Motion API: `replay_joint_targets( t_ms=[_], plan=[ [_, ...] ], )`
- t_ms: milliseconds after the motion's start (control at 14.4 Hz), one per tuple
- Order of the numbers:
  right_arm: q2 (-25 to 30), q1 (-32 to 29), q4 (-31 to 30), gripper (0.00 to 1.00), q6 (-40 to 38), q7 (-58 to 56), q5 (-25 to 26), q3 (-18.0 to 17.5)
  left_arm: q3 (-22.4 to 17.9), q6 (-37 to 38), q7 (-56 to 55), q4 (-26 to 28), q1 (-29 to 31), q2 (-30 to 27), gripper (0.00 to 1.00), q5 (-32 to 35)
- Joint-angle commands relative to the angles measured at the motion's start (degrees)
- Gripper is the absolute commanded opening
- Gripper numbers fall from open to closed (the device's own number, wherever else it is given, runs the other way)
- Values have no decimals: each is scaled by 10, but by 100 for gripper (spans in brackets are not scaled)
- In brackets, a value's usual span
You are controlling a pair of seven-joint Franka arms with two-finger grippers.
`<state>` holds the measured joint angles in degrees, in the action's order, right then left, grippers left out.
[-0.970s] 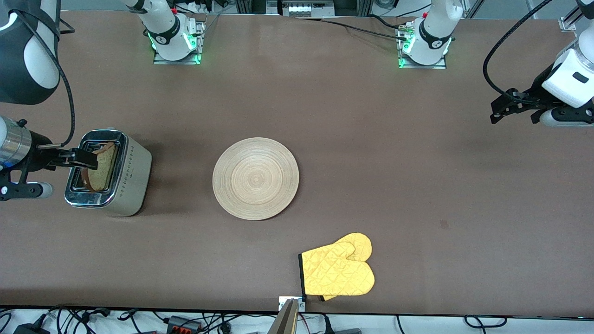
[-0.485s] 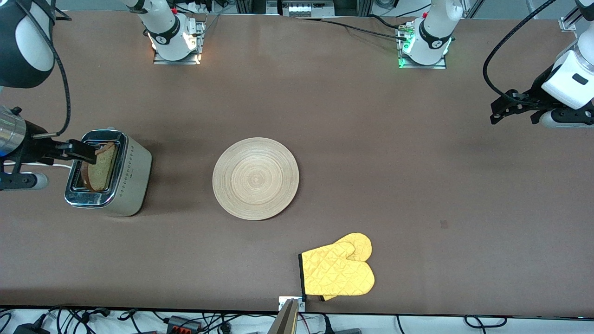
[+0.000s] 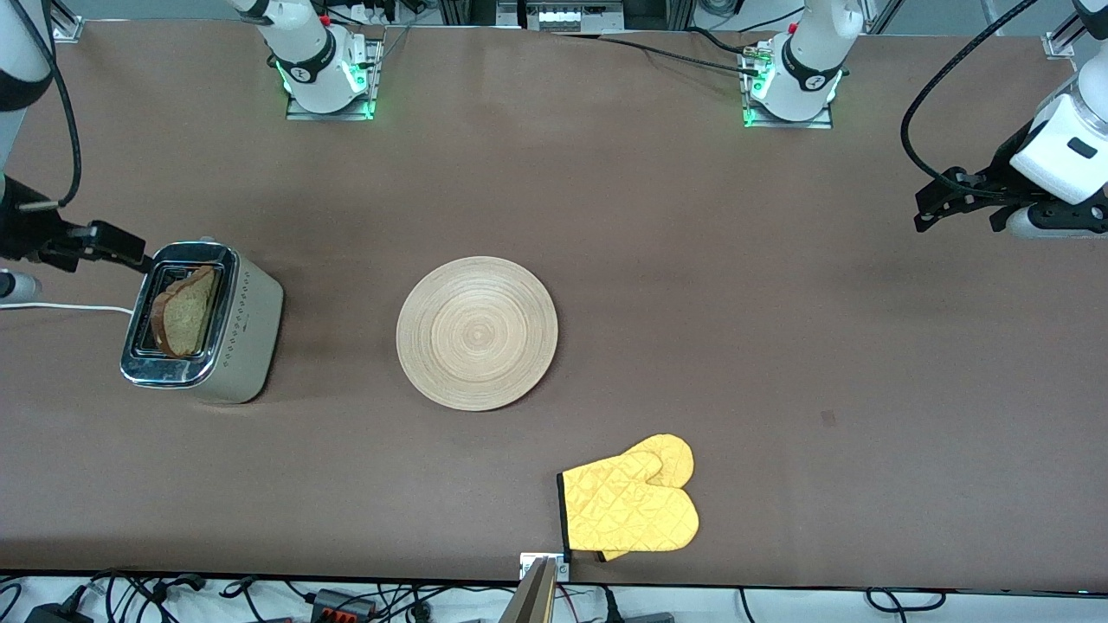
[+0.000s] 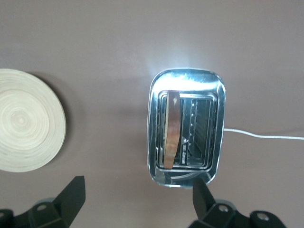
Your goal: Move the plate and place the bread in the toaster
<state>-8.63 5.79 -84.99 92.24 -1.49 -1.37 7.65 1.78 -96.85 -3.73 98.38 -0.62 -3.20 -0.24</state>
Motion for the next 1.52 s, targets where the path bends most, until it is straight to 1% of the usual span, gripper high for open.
replay_joint_targets(
  t_ms=[0,139,277,1455],
  plan=[
    [27,-13,-26,100,-11,-5,-3,-16,2,13,9,-20,2,9,100,9],
    [15,-5,-21,100,-9,-1,0,-19,2,13,9,-20,2,9,100,9],
    [-2,3,4,100,-11,1,14,-25,2,13,10,-20,3,10,100,9],
    [-10,-7,5,100,-12,-6,14,-19,1,13,10,-20,3,10,100,9]
  ],
)
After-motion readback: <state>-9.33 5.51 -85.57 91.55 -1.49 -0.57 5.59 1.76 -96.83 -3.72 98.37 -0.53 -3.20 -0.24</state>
